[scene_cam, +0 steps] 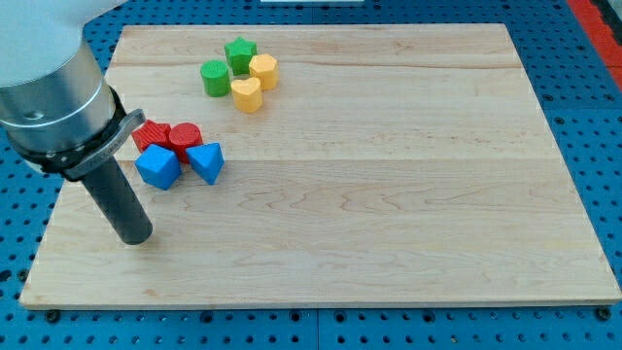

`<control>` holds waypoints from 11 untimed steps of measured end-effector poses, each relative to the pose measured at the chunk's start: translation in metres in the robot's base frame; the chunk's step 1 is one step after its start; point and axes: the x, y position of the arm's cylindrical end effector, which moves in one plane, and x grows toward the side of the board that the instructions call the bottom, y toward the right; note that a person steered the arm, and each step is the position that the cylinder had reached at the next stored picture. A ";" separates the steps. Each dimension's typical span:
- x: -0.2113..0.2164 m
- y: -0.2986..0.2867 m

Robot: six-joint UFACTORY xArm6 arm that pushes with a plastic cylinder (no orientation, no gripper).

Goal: Push the blue blocks towards the bottom right of the board

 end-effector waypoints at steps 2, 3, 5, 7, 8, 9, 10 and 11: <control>-0.029 -0.098; -0.069 -0.063; -0.087 0.145; -0.141 0.167; -0.135 0.231; -0.107 0.243; -0.092 0.307; -0.062 0.332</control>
